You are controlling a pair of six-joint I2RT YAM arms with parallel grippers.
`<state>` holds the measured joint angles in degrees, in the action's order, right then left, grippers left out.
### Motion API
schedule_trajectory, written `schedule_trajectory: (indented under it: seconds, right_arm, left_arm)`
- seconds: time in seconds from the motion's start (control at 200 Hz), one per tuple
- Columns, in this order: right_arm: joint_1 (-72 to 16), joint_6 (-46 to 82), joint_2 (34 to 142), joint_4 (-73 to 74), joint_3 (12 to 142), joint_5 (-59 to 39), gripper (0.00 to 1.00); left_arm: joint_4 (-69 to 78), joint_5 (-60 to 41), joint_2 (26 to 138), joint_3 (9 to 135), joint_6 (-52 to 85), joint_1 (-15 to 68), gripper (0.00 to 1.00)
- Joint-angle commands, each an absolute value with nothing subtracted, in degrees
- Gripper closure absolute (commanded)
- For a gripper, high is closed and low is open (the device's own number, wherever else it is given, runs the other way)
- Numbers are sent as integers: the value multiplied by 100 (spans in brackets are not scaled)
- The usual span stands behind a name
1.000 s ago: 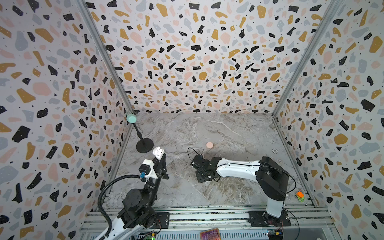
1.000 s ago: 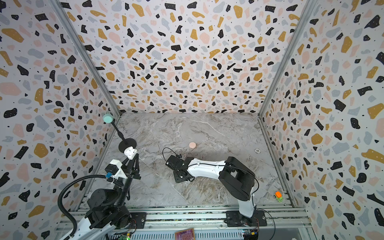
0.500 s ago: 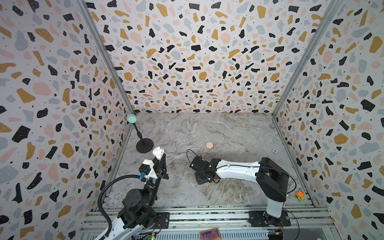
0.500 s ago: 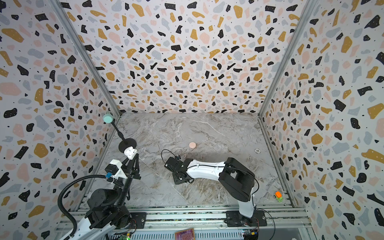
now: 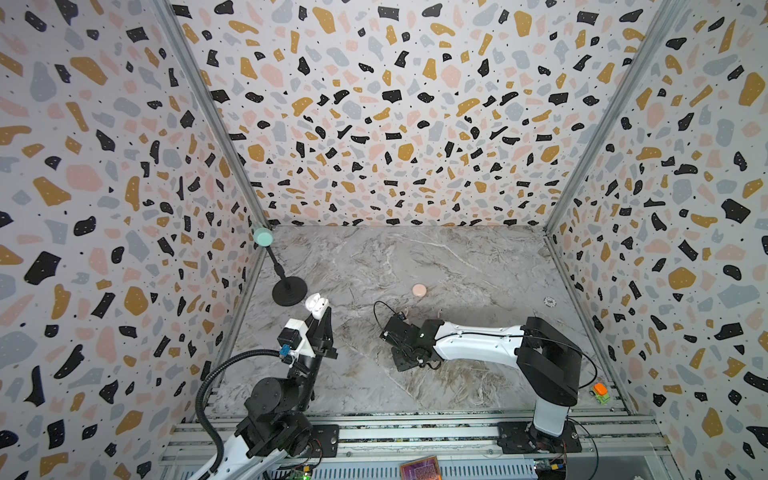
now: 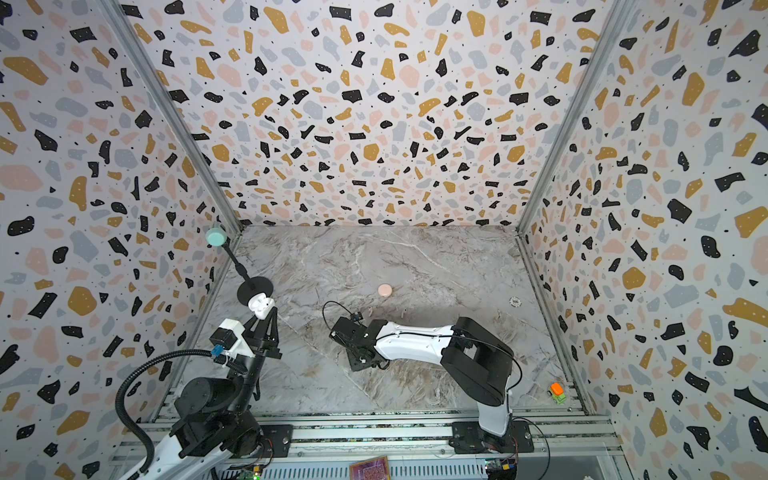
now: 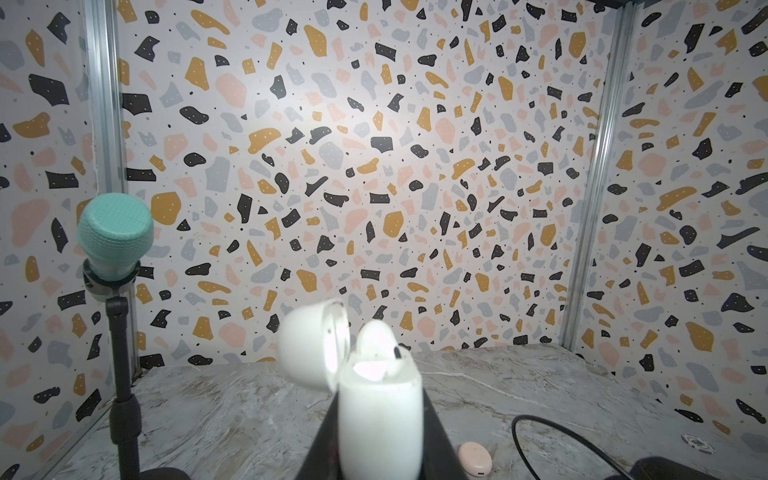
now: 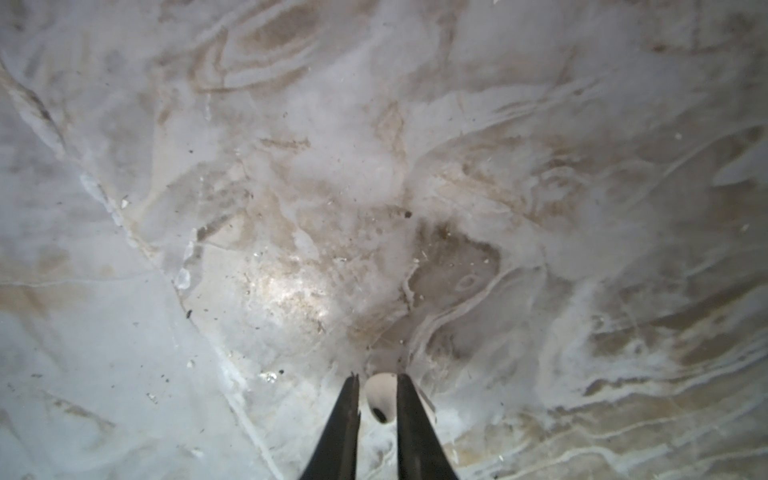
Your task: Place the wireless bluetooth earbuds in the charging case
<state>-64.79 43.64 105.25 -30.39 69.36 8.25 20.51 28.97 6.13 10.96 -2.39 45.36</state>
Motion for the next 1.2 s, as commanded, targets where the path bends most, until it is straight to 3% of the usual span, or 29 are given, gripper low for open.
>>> schedule_trajectory:
  seconds: [0.0, 1.196]
  right_arm:
    - [-6538, 4362, 10213, -3259, 6899, 992, 81]
    - [-6618, 4184, 10512, -3280, 6877, 1069, 80]
  left_arm:
    - [2224, 2871, 570, 1169, -281, 4500, 100]
    - [2252, 2890, 624, 1160, -258, 4499, 100]
